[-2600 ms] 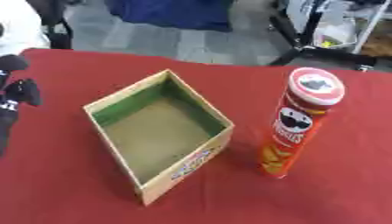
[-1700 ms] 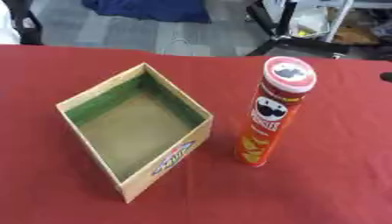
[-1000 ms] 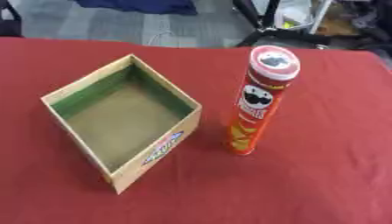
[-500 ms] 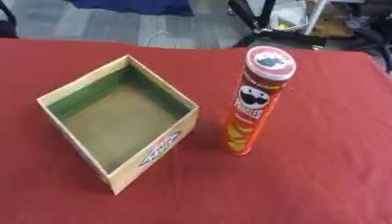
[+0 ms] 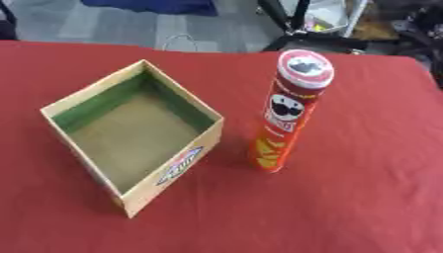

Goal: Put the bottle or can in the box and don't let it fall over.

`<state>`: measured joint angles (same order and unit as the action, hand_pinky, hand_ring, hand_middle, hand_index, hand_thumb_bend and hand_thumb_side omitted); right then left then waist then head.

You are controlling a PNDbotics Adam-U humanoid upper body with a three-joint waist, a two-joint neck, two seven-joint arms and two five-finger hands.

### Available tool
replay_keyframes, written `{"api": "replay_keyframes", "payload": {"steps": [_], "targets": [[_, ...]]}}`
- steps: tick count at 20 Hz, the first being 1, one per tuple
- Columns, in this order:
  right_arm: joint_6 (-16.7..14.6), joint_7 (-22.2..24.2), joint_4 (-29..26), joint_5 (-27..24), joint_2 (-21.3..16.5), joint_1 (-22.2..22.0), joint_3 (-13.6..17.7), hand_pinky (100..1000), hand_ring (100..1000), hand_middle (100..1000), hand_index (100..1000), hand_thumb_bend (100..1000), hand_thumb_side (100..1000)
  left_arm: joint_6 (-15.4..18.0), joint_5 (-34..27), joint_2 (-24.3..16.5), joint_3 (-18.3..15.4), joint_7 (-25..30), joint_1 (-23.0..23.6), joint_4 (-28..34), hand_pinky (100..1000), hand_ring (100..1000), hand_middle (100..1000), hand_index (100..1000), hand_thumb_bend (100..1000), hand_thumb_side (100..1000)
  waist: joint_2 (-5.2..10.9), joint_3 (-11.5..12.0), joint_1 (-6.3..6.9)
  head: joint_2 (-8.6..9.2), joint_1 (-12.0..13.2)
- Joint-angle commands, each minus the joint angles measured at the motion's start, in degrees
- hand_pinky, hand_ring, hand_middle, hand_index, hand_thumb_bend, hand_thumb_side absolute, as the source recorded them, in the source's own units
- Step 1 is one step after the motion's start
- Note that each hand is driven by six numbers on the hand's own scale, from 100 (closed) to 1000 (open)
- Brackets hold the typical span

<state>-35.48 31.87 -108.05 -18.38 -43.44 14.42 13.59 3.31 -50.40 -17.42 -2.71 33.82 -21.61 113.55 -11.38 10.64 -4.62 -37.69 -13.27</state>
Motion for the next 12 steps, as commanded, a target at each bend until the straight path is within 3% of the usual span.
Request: {"api": "replay_keyframes", "payload": {"steps": [1,12], "targets": [[-1.5,3.1,1.2,0.3,-3.2,1.4,-0.3,907,927,887,971,100,638,-0.3,-0.1,-0.8,0.0,0.0,-0.7,1.0,525,740,823,912,100,652,1.15,0.0,0.05,0.22,-0.1],[-3.8,6.7,7.3,-0.1,-4.8,5.3,-3.4,901,920,877,963,100,667,-0.9,-0.4,-0.5,0.6,0.3,-1.1,1.0,526,741,823,909,100,653,1.41,0.8,-0.18,1.51,1.4]]}}
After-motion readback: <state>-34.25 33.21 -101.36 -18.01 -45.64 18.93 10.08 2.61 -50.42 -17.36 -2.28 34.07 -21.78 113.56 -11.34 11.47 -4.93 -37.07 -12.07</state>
